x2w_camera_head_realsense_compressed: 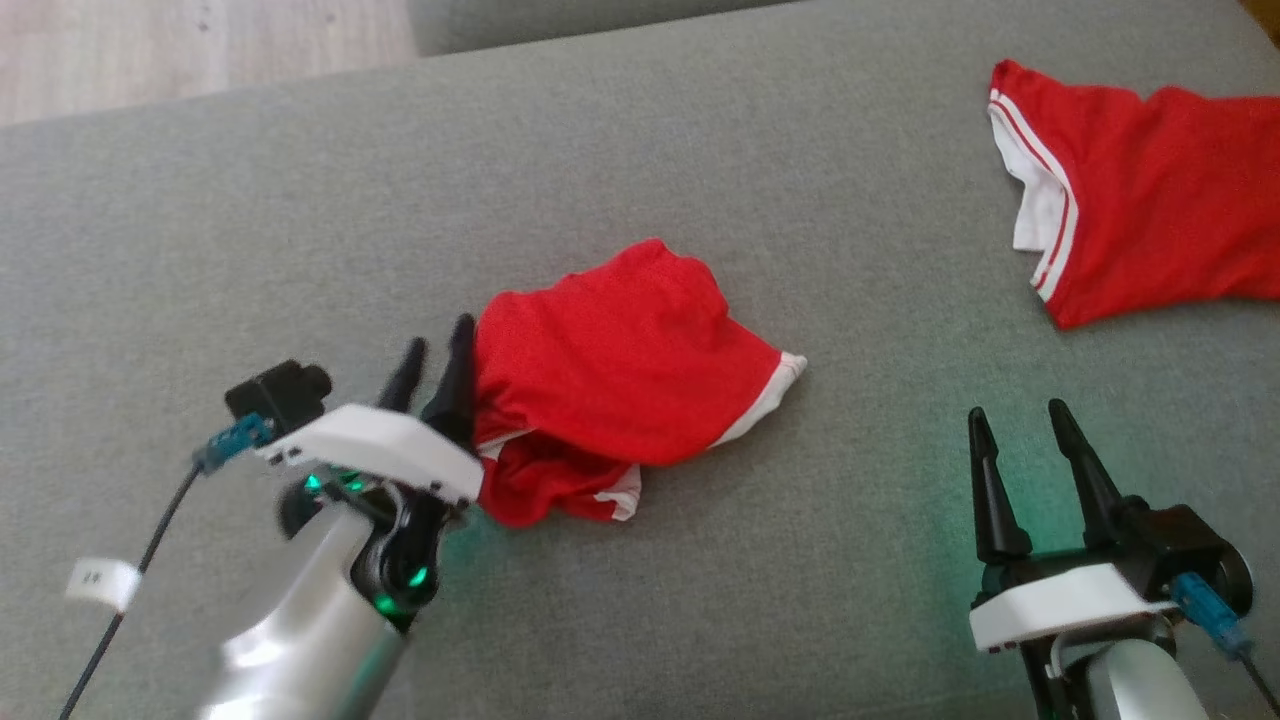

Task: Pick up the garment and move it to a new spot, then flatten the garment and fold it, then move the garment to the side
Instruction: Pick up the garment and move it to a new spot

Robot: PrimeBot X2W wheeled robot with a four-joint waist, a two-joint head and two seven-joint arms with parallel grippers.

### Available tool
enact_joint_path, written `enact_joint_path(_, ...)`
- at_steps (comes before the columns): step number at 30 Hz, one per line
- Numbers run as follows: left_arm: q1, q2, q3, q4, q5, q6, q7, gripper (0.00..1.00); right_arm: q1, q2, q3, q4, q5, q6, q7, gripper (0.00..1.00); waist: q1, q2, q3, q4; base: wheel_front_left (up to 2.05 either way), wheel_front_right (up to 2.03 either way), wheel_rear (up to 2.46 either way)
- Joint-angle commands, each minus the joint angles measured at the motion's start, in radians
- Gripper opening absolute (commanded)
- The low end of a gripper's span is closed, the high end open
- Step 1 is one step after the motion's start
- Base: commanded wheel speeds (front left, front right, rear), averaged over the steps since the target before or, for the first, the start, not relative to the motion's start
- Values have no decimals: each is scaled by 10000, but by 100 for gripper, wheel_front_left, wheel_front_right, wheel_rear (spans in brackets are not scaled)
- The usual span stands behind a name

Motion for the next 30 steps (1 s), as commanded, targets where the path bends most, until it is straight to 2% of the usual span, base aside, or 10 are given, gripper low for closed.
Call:
enact_joint_path(1,-523,294,280,-153,367,-73,-309,100,-99,-45,184,-290,-62,73,-136,100,-1,0,-111,88,0,0,0)
enact_joint_path(4,-565,556,-314,83,1850,-71,-1357,100,-46,-45,52,-370,-216,73,-136,100,-1,0,-379,242,0,0,0)
enact_joint_path(7,-233,573,-264,-92,2868,208,-1679,100,73,-45,-240,-511,-352,73,-137,100,-1,0,-675,484,0,0,0)
enact_joint_path(11,710,467,798,-1389,4656,652,-1704,100,236,-45,-759,-778,-557,73,-137,100,-1,0,-933,903,0,0,0)
enact_joint_path(16,2578,99,1931,-2696,6629,775,-1707,100,373,-45,-1271,-914,-671,73,-137,100,-1,0,-1239,1329,0,0,0)
enact_joint_path(22,4325,-236,3172,-3686,8543,680,-1708,100,607,-45,-1505,-718,-861,73,-137,100,-1,0,-1550,1703,0,0,0)
enact_joint_path(30,5976,-853,4879,-4528,9957,298,-1709,100,1079,-45,-1124,-300,-714,73,-137,100,-1,0,-1980,1871,0,0,0)
